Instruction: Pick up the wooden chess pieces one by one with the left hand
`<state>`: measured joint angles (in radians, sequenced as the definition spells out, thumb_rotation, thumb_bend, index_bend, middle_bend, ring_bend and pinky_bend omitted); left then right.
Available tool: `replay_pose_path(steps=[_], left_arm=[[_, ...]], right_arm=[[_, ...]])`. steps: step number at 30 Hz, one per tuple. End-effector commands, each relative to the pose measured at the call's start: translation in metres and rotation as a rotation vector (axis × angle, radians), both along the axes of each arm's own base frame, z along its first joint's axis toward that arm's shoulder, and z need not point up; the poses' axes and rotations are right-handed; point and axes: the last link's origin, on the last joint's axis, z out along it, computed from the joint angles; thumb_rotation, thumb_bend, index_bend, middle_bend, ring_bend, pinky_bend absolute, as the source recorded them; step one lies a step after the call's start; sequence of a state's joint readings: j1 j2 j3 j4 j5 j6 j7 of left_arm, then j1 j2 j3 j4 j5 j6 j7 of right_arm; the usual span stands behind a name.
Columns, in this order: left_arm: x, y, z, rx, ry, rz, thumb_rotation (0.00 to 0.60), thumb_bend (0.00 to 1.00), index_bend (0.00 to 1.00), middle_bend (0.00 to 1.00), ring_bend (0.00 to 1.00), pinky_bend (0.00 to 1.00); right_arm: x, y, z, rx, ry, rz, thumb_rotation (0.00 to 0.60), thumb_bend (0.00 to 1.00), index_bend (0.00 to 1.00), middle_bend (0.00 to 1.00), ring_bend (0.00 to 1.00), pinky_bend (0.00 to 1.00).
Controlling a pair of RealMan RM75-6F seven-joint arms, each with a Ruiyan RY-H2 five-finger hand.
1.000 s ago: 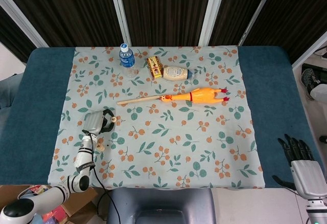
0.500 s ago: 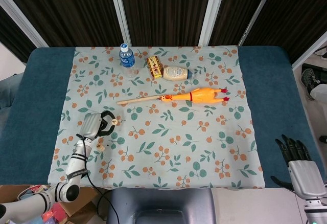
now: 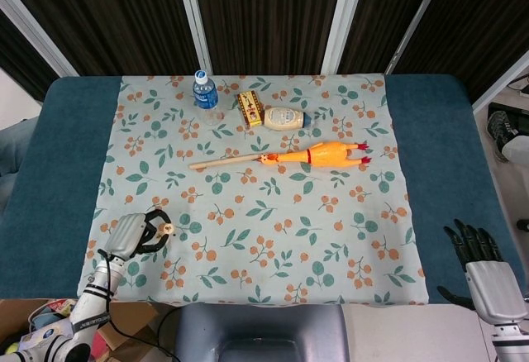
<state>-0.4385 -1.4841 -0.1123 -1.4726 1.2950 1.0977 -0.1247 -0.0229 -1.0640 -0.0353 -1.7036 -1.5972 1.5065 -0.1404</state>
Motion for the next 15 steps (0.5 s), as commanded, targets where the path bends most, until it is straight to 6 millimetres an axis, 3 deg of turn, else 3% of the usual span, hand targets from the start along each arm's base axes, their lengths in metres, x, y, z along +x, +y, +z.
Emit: replay_pose_path(steps=[1,15], left_arm=[[-0.004,-0.001,0.000,0.002,0.009,0.002,0.600,0.40,0.48,1.00,1.00,1.00],[-0.026,-0.005,0.005,-0.020,0.020,0.045,0.600,0.39,0.48,1.00,1.00,1.00]], right_arm=[[0.000,0.000,0.000,0.001,0.001,-0.001,0.600,0.13,0.00,0.00,0.00,0.00],[0.000,-0.002,-0.003,0.002,0.009,-0.007,0.600,0.13,0.00,0.00,0.00,0.00]])
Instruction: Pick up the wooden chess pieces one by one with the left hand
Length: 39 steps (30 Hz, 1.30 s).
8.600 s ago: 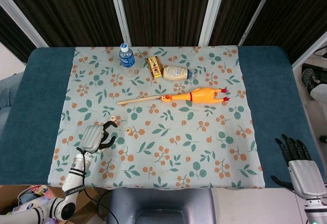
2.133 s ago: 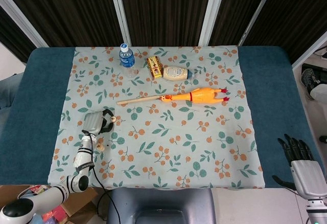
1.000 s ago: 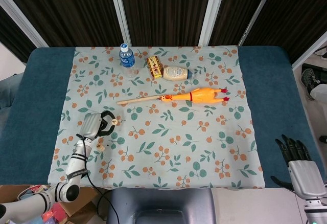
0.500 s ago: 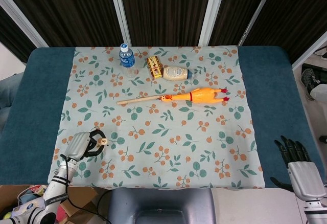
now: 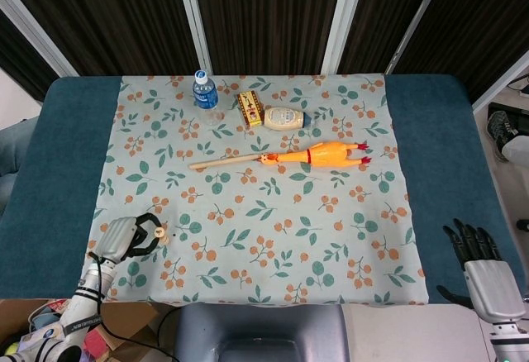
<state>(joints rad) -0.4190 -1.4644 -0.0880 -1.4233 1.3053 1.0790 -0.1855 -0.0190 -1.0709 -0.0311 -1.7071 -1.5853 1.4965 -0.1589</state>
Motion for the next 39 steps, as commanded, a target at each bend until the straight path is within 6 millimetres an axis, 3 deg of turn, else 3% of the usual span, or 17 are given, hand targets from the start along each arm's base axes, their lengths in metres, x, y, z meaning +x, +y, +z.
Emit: replay_pose_path(steps=[1,26,39], left_arm=[[-0.004,-0.001,-0.001,-0.004,-0.002,0.009,0.600,0.39,0.48,1.00,1.00,1.00],[-0.012,-0.002,-0.007,-0.016,-0.005,0.027,0.600,0.40,0.46,1.00,1.00,1.00],[-0.014,-0.003,-0.007,-0.026,-0.001,0.033,0.600,0.40,0.40,1.00,1.00,1.00]], right_arm=[[0.000,0.000,0.000,0.000,0.001,0.000,0.600,0.13,0.00,0.00,0.00,0.00],[0.000,0.000,0.001,-0.004,-0.003,0.000,0.600,0.13,0.00,0.00,0.00,0.00],[0.000,0.000,0.001,-0.005,-0.002,0.001,0.600,0.13,0.00,0.00,0.00,0.00]])
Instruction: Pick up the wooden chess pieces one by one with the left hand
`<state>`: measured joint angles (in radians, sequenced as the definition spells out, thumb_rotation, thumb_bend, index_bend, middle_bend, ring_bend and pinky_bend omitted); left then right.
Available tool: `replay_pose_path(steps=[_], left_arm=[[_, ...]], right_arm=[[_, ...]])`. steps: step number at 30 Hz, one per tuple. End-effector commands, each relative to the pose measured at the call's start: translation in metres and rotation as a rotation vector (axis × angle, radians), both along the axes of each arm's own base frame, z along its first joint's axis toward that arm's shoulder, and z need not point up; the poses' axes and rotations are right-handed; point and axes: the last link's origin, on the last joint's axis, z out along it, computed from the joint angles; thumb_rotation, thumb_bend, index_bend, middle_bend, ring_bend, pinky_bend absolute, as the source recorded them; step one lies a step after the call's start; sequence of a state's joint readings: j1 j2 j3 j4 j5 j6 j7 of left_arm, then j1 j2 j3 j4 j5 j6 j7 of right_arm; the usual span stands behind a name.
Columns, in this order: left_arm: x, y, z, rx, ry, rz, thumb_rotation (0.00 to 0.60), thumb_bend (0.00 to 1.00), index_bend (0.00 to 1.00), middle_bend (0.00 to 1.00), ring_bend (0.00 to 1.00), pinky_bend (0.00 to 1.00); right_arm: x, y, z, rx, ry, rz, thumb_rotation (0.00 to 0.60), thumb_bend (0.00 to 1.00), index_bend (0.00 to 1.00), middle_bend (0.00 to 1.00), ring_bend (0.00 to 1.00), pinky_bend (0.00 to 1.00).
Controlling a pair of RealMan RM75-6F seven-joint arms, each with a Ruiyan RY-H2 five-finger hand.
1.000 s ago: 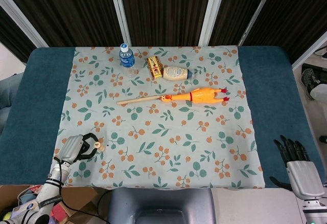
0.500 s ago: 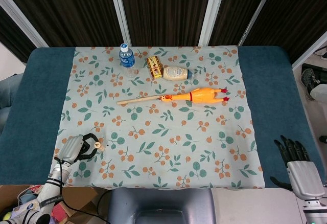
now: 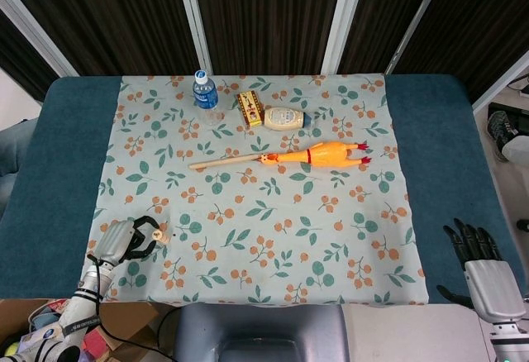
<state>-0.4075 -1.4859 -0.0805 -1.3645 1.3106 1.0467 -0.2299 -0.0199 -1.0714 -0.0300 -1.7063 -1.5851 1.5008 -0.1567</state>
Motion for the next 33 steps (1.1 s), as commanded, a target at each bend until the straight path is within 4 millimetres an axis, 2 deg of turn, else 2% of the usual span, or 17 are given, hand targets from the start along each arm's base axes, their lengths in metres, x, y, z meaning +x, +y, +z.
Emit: replay_pose_path(steps=[1,5,8,12,13,14,16,17,18,19,20,23,25,33], left_arm=[[0.001,-0.001,0.001,0.001,-0.003,-0.004,0.600,0.40,0.40,1.00,1.00,1.00],[0.004,-0.003,0.006,0.017,-0.013,-0.024,0.600,0.40,0.39,1.00,1.00,1.00],[0.008,-0.006,0.019,0.064,-0.033,-0.057,0.600,0.40,0.39,1.00,1.00,1.00],[0.011,-0.019,0.054,0.207,-0.027,-0.139,0.600,0.40,0.36,1.00,1.00,1.00],[0.010,-0.025,0.064,0.251,-0.013,-0.166,0.600,0.40,0.34,0.96,0.97,1.00],[0.008,-0.036,0.075,0.287,-0.003,-0.200,0.600,0.40,0.32,0.88,0.88,0.96],[0.000,-0.055,0.089,0.301,0.015,-0.236,0.600,0.40,0.29,0.57,0.51,0.64],[-0.005,-0.067,0.097,0.297,0.017,-0.252,0.600,0.40,0.28,0.40,0.30,0.38],[-0.009,-0.076,0.101,0.289,0.012,-0.259,0.600,0.40,0.27,0.29,0.17,0.17],[-0.013,-0.084,0.104,0.282,0.017,-0.263,0.600,0.40,0.24,0.22,0.08,0.06],[-0.019,-0.092,0.107,0.275,0.045,-0.271,0.600,0.40,0.21,0.18,0.04,0.02],[-0.032,-0.100,0.104,0.238,0.207,-0.265,0.600,0.41,0.11,0.07,0.00,0.00],[-0.026,-0.102,0.099,0.200,0.222,-0.280,0.600,0.41,0.07,0.03,0.00,0.00],[-0.021,-0.100,0.094,0.172,0.253,-0.298,0.600,0.40,0.06,0.02,0.00,0.00]], right_arm=[[0.000,0.000,0.000,-0.001,0.000,0.000,0.600,0.13,0.00,0.00,0.00,0.00],[0.000,0.000,0.000,-0.002,-0.001,-0.001,0.600,0.13,0.00,0.00,0.00,0.00],[0.000,0.000,0.001,-0.005,-0.003,0.000,0.600,0.13,0.00,0.00,0.00,0.00],[-0.001,0.001,0.003,-0.010,-0.006,-0.001,0.600,0.13,0.00,0.00,0.00,0.00],[-0.001,0.001,0.003,-0.010,-0.007,-0.001,0.600,0.13,0.00,0.00,0.00,0.00],[-0.001,0.001,0.003,-0.010,-0.007,0.000,0.600,0.13,0.00,0.00,0.00,0.00],[-0.001,0.001,0.003,-0.012,-0.005,-0.002,0.600,0.13,0.00,0.00,0.00,0.00],[-0.001,0.001,0.003,-0.012,-0.001,-0.003,0.600,0.13,0.00,0.00,0.00,0.00],[-0.001,0.001,0.003,-0.011,0.002,-0.004,0.600,0.13,0.00,0.00,0.00,0.00],[-0.001,0.001,0.002,-0.009,0.006,-0.004,0.600,0.13,0.00,0.00,0.00,0.00],[-0.001,0.000,0.001,-0.004,0.010,-0.004,0.600,0.13,0.00,0.00,0.00,0.00],[-0.001,0.001,-0.002,0.006,0.017,-0.003,0.600,0.13,0.00,0.00,0.00,0.00],[0.000,0.002,-0.002,0.008,0.016,0.002,0.600,0.13,0.00,0.00,0.00,0.00],[0.000,0.007,0.006,-0.008,-0.009,0.017,0.600,0.13,0.00,0.00,0.00,0.00]])
